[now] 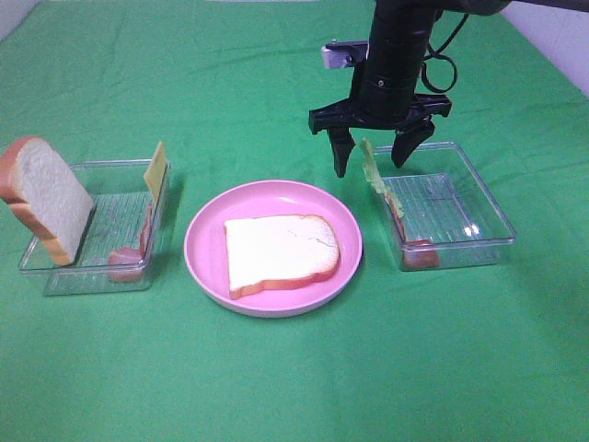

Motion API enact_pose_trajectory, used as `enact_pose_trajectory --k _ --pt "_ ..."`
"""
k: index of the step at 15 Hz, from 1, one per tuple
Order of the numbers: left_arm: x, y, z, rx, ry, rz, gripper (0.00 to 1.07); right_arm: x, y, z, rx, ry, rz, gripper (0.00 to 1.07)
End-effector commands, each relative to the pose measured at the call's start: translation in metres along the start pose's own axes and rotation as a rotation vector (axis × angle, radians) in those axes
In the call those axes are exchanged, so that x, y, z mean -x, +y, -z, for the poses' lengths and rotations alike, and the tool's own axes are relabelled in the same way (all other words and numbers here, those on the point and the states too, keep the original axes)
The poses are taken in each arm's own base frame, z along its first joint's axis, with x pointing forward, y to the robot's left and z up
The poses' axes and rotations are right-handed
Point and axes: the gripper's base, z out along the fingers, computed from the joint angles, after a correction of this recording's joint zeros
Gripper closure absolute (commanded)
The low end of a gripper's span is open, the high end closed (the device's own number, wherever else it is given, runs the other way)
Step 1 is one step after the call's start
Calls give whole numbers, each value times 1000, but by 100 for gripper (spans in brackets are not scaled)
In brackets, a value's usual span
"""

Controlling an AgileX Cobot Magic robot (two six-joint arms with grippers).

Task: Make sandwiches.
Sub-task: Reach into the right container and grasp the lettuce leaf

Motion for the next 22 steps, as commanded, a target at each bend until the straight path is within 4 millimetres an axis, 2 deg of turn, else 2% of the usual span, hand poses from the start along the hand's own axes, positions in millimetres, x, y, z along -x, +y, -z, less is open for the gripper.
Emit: enact_pose_trajectory --k 1,3,7,10,14,15,16,17,20,22 --pt "-1 0 2 8 -25 -3 32 3 -1 -1 -3 -24 -9 38" --pt "-1 0 2 8 -25 -3 32 5 -3 -1 -28 -43 1 50" --pt "-1 0 2 8 -25 -3 32 6 -8 -1 -68 -50 11 55" --pt "-1 0 2 8 -25 -3 32 7 -14 -3 -24 -40 -22 66" --pt "-1 0 2 8 -25 -3 32 7 -18 -3 -19 -35 -24 88" --pt "-1 0 2 8 -25 -3 32 7 -18 -3 -19 -35 -24 88" --pt "-1 0 2 8 -25 -3 32 7 -18 -3 -20 -35 -21 104" --pt "-1 0 2 8 -25 -3 32 7 -19 -3 -23 -34 -19 107" --pt "-1 0 2 8 -25 -3 32 7 -19 0 -23 -34 -20 107" --pt "-1 0 2 8 -25 -3 32 4 -20 25 -19 -74 -22 107"
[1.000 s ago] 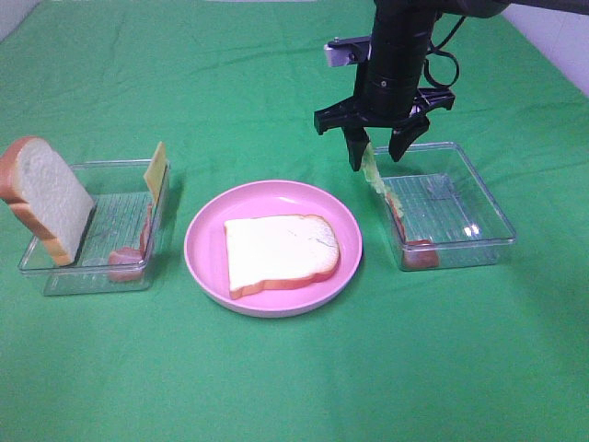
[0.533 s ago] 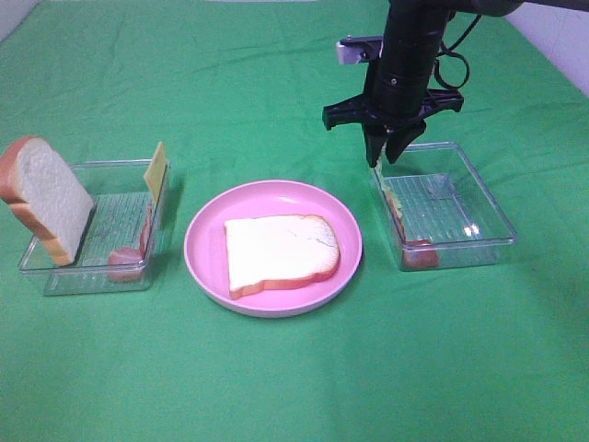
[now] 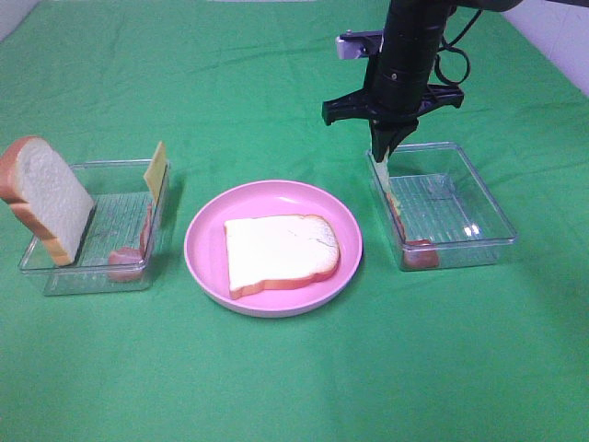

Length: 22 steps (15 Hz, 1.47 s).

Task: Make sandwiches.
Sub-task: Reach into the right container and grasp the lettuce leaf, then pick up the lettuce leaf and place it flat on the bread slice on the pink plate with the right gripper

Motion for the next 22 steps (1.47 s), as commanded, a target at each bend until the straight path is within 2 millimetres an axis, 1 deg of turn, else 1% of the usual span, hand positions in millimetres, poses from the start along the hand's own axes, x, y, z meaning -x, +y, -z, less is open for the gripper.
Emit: enact_pose_trajectory --k 1,3,5,6,7,8,9,10,11,12,14,15,16,17,18,19,20,21,22 --pt "-1 0 2 8 -25 -3 32 -2 -3 31 6 -42 -2 107" --pt "-1 0 2 8 -25 -3 32 -6 -4 60 24 -92 -3 107" --pt "-1 0 2 8 -25 -3 32 -17 4 109 151 -171 40 107" --pt "-1 0 2 8 -25 -3 32 -17 4 109 151 -171 40 107" --pt "-1 0 2 8 -25 -3 32 -20 7 116 192 -170 57 107" --pt "-1 0 2 8 -25 -3 32 -26 16 123 298 -146 115 107" --pt "-1 0 2 8 -25 -3 32 -29 23 122 369 -120 147 107" --pt "-1 0 2 8 -25 -3 32 -35 44 110 563 -91 192 107" --pt "-1 0 2 8 -25 -3 32 -39 50 103 623 -78 204 107" --pt "-1 0 2 8 -25 -3 32 -39 50 103 623 -78 204 107" --pt "-1 0 2 8 -25 -3 32 -52 71 80 706 -32 255 107" --pt "-1 0 2 8 -25 -3 32 -63 91 59 711 -24 259 107" --pt "-1 0 2 8 -25 -3 32 -63 91 59 711 -24 259 107" --pt "-1 0 2 8 -25 -3 32 -66 98 53 705 -31 257 107" --pt "-1 0 2 8 -25 -3 32 -69 111 46 698 -46 259 107" --pt "-1 0 2 8 -25 -3 32 -70 117 39 692 -44 257 107" --pt "-1 0 2 8 -25 -3 32 -70 122 29 693 -21 242 107" --pt "-1 0 2 8 -25 -3 32 -69 123 14 682 15 211 107" --pt "-1 0 2 8 -25 -3 32 -69 123 3 664 32 198 107"
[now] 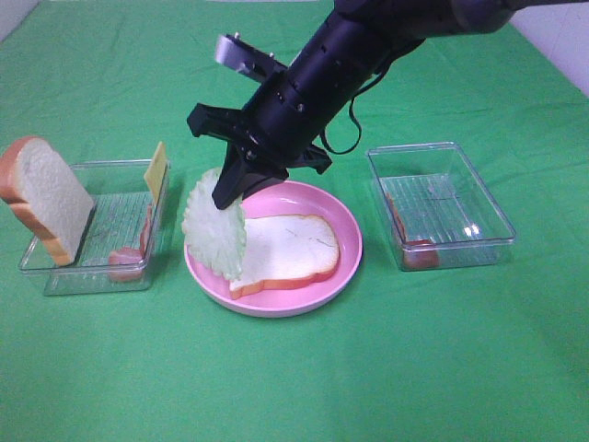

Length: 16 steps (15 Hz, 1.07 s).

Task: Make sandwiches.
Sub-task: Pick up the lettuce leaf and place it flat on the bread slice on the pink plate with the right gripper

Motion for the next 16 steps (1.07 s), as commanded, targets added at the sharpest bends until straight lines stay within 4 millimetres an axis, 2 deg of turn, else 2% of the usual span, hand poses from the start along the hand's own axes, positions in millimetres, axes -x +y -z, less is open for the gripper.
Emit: enact_pose_trajectory --k 1,2,6,8,9,10,11,12,13,14,16 --pt "-1 0 2 8 -25 -3 32 -1 -9 -11 -18 16 -32 107" --pt "-1 0 2 8 -25 -3 32 -1 -18 -17 -71 23 -62 107" --pt "-1 0 2 8 -25 -3 32 -2 -36 -14 -272 24 -99 107" --pt "-1 0 2 8 -25 -3 32 -2 -38 -14 -289 27 -93 95" --pt "-1 0 2 8 -25 -3 32 -2 -38 -14 -289 24 -93 80" --pt "-1 0 2 8 -25 -3 32 -2 -38 -14 -291 24 -92 58" --pt "-1 0 2 8 -25 -3 32 -2 -39 -14 -299 21 -85 44" --pt "-1 0 2 8 -25 -3 32 -2 -39 -14 -299 21 -85 44" --pt "-1 0 2 8 -25 -3 32 -1 -39 -11 -323 9 -65 36" --pt "-1 0 2 8 -25 -3 32 2 -39 -5 -355 -10 -43 35" --pt "-1 0 2 8 -25 -3 32 10 -33 20 -463 -58 -35 35"
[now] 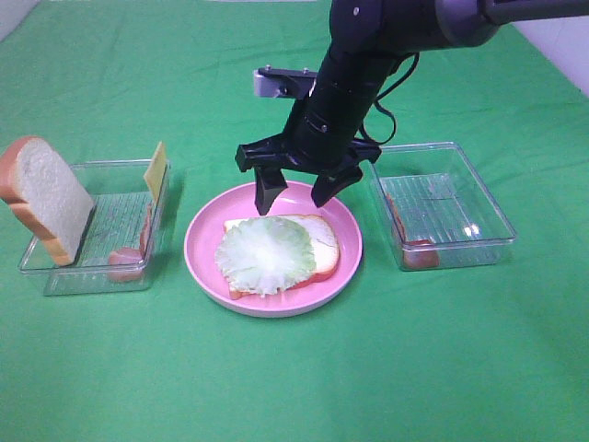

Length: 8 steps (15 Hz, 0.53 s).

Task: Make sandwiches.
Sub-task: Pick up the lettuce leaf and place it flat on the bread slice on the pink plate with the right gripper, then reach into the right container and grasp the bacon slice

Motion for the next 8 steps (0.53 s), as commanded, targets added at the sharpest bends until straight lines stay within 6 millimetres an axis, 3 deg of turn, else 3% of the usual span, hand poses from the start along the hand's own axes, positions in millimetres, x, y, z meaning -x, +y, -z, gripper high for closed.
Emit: enact_pose_trajectory --k 1,3,8 --pt "-1 0 2 8 -25 -3 32 6 -2 31 -81 -44 -3 35" --pt "-1 0 2 8 -25 -3 32 3 -4 63 -155 -51 -16 35" --pt "-1 0 2 8 -25 -3 32 -10 -8 90 -242 15 -18 35"
